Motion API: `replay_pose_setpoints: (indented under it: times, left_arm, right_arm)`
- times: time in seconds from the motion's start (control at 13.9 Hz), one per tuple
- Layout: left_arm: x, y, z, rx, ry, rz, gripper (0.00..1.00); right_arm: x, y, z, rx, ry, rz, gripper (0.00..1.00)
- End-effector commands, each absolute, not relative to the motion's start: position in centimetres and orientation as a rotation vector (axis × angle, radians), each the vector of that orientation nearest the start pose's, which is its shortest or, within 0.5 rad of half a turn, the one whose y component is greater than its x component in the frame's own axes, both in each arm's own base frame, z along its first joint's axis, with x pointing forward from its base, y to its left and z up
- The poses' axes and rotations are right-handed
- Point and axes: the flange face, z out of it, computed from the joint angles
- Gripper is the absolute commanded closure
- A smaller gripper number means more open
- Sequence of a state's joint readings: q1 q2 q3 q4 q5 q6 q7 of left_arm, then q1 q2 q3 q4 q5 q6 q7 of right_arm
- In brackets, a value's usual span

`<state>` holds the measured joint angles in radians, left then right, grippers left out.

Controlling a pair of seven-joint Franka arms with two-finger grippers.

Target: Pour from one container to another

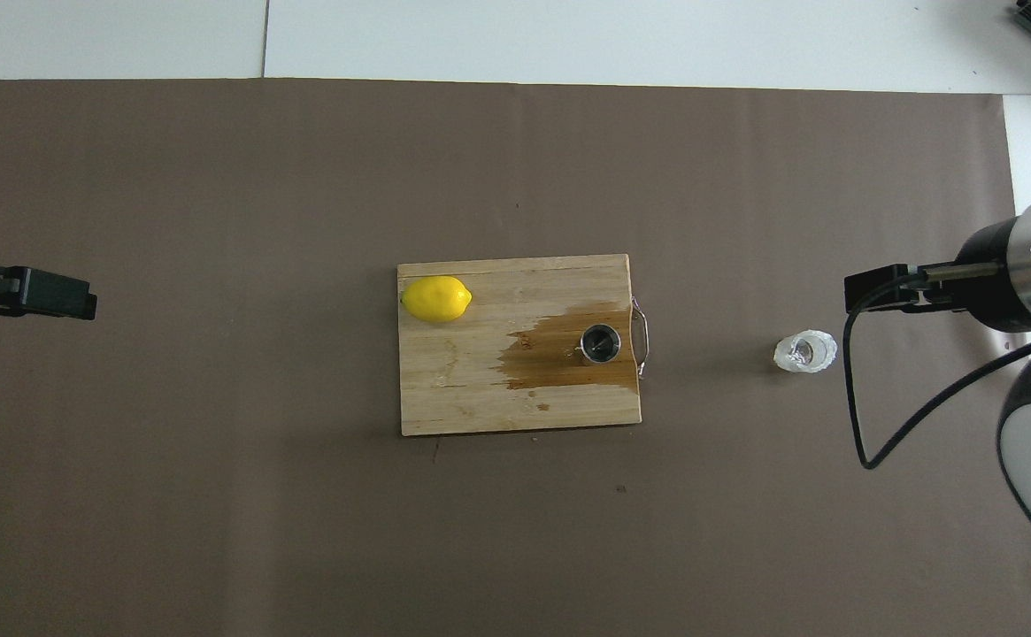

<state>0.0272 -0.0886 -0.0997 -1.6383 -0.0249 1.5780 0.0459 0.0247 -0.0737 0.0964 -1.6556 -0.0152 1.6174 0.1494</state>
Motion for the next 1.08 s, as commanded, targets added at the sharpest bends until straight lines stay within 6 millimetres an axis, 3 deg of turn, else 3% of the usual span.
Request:
replay_pose_setpoints:
  times: [0.0, 1.0]
  left_arm:
    - [52.1, -4.3, 64.1, -3.159, 0.177, -0.055, 0.00]
    - [52.1, -4.3, 64.2, -3.159, 0.177, -0.057, 0.00]
  right_arm:
    - [53.3, 6.0, 62.9, -3.193, 0.141, -0.039, 0.00]
    - [52.6, 5.2, 62.5, -3.175, 0.249, 0.029, 0.00]
